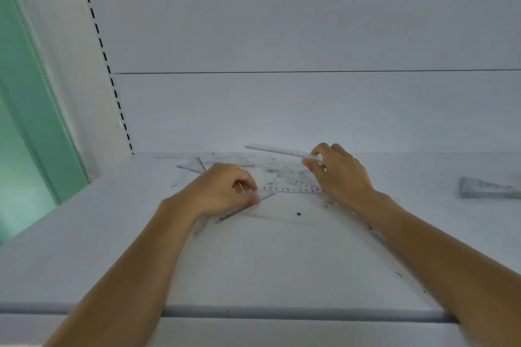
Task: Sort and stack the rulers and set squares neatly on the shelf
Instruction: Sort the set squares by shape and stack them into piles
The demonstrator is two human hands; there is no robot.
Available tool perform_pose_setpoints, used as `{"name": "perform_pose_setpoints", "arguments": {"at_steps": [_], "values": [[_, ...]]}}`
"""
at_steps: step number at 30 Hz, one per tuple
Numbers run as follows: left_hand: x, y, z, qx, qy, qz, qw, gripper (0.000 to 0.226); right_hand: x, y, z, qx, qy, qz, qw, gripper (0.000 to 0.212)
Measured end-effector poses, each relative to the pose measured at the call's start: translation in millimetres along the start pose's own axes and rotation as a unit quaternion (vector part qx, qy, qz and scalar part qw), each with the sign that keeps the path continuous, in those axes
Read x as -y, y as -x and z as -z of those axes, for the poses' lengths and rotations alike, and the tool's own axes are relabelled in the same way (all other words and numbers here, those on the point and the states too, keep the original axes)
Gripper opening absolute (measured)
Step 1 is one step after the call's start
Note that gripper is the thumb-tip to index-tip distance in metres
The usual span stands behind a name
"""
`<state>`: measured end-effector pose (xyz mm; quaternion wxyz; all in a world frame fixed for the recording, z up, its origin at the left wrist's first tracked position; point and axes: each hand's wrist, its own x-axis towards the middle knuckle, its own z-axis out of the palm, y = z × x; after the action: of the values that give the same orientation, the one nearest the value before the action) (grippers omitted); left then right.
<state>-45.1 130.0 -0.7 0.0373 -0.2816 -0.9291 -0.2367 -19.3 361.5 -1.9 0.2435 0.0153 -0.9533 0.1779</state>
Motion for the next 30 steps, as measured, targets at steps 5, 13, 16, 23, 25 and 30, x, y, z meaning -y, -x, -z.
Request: {"name": "perform_pose_setpoints", "arguments": {"at_steps": [5, 13, 16, 23, 25, 30], "values": [[0.8, 6.7, 11.2, -0.079, -0.017, 0.007, 0.997, 0.029, 8.0, 0.5, -1.5, -0.03, -0.019, 0.044, 0.998, 0.031], [10.8, 32.7, 26.0, 0.035, -0.116, 0.223, 0.967, 0.063, 4.3, -2.3, 1.4, -0.046, -0.016, 0.074, 0.996, 0.032], [4.8, 45.2, 12.7, -0.055, -0.169, 0.14, 0.974, 0.034, 3.6, -0.1, 1.1, -0.045, -0.01, 0.083, 0.995, 0.033], [-11.8, 69.4, 14.7, -0.084, -0.283, 0.059, 0.954, 0.019, 17.2, 5.5, 4.5, -0.04, 0.041, 0.114, 0.992, 0.036], [-18.2, 74.8, 13.0, -0.087, -0.29, 0.059, 0.951, 0.019, 22.5, 6.7, 5.2, -0.018, 0.071, 0.13, 0.989, 0.043], [-32.4, 78.0, 20.3, -0.11, -0.208, 0.092, 0.968, 0.012, 29.0, 12.0, 12.8, 0.011, 0.124, 0.185, 0.975, 0.034]]}}
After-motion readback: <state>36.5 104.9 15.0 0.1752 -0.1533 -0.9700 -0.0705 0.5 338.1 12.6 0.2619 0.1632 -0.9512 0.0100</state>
